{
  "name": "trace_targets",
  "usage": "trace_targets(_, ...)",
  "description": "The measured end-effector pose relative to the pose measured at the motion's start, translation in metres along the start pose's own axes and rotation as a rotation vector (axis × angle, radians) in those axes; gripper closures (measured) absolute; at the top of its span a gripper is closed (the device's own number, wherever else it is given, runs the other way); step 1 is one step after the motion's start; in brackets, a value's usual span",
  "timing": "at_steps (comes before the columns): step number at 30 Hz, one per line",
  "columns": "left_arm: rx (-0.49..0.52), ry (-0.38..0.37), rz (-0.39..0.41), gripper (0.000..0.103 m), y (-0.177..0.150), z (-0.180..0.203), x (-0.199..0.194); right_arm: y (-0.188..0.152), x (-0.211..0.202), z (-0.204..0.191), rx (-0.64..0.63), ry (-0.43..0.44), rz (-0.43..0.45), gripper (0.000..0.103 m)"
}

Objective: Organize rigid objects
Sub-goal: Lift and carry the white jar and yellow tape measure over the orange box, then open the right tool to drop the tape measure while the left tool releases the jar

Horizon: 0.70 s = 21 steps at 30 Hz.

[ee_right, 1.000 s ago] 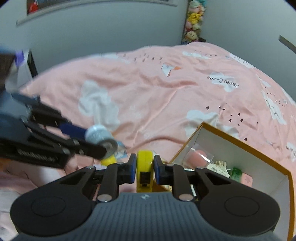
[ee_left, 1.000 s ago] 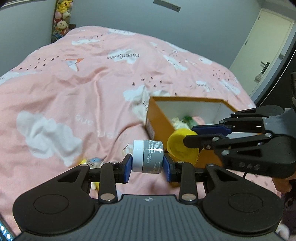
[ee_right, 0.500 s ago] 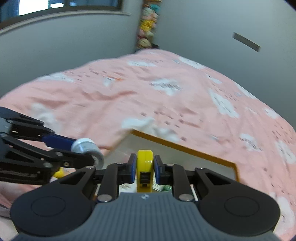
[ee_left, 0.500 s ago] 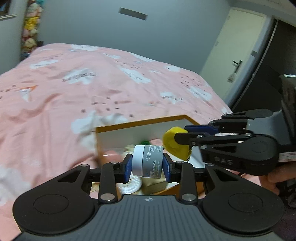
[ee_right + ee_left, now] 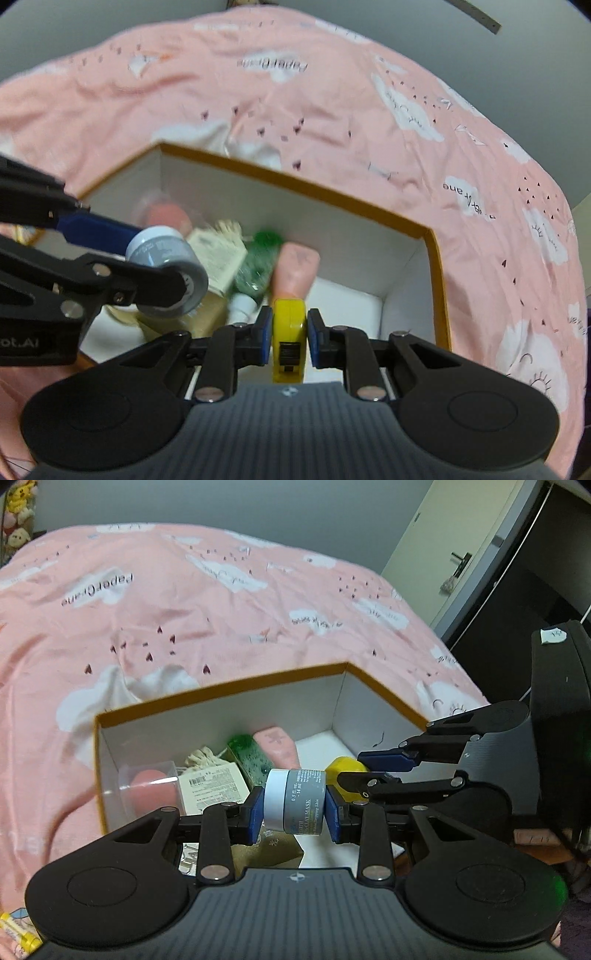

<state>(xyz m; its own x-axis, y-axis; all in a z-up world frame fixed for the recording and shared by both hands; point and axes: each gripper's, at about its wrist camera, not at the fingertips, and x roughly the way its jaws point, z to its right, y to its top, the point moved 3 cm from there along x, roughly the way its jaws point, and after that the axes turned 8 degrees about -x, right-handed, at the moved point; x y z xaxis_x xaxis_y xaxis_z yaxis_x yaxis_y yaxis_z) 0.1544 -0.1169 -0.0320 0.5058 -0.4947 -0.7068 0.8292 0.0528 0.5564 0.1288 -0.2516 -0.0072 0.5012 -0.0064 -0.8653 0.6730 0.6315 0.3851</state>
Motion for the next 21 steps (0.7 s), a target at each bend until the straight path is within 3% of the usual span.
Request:
trace_targets(14,-0.040,0.012,-0.074,0.065,0.007,-0.006,0.030,0.004,0.047,0.006,-0.074,0.039,-0.148,0.085)
trace_targets(21,-0.051,0.011,-0.102,0.065,0.005,-0.006,0.037,0.007,0.049,0.002,-0.180,-0.059,-0.165,0.071)
